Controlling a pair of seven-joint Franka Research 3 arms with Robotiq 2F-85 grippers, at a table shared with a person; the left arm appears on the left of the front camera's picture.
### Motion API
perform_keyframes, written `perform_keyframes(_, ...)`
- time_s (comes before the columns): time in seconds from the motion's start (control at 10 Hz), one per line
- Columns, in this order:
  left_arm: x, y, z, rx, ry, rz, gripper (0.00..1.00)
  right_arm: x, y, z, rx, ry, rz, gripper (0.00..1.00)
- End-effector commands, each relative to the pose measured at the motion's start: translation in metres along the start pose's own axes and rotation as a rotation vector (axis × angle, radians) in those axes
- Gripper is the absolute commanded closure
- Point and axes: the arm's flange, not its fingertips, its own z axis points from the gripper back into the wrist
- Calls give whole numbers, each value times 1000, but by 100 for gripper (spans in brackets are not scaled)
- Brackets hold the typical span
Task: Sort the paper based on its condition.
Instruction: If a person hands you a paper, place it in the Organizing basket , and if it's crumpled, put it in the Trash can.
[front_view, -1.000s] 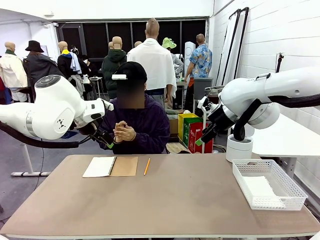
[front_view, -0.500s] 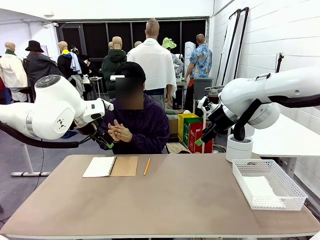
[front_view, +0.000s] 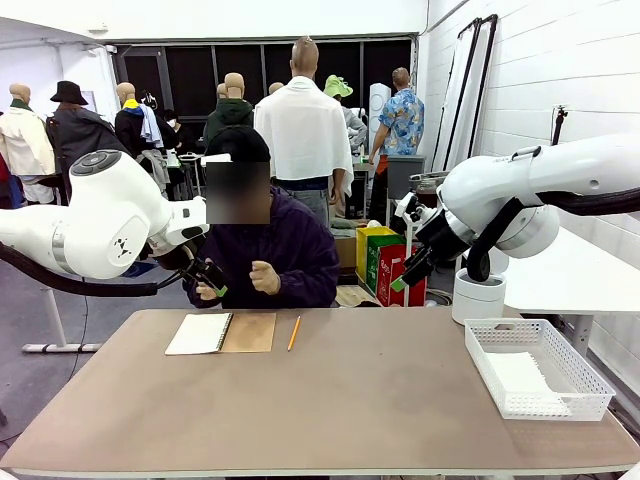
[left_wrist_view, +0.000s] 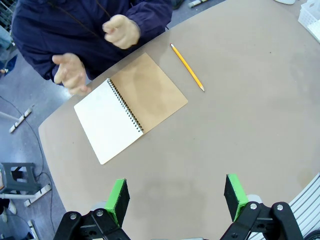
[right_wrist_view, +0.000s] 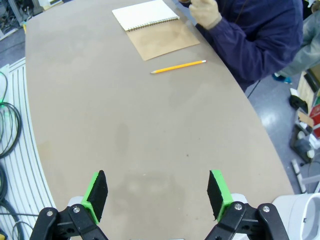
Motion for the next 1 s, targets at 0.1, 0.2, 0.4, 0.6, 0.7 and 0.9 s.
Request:
perform_keyframes(0.1,0,1,-1,6,-7,-4,0,-1,-2,-2,16,-18,-4,0)
perform_keyframes(0.2,0,1,-1,6,-7,-4,0,-1,-2,-2,16,-18,-4,0)
perform_keyframes(0.4,0,1,-1,6,-7,-4,0,-1,-2,-2,16,-18,-4,0)
perform_keyframes(0.6,0,1,-1,6,-7,-4,0,-1,-2,-2,16,-18,-4,0)
perform_keyframes(0.7,0,1,-1,6,-7,-4,0,-1,-2,-2,16,-18,-4,0)
perform_keyframes(0.9,0,1,-1,6,-7,-4,0,-1,-2,-2,16,-18,-4,0)
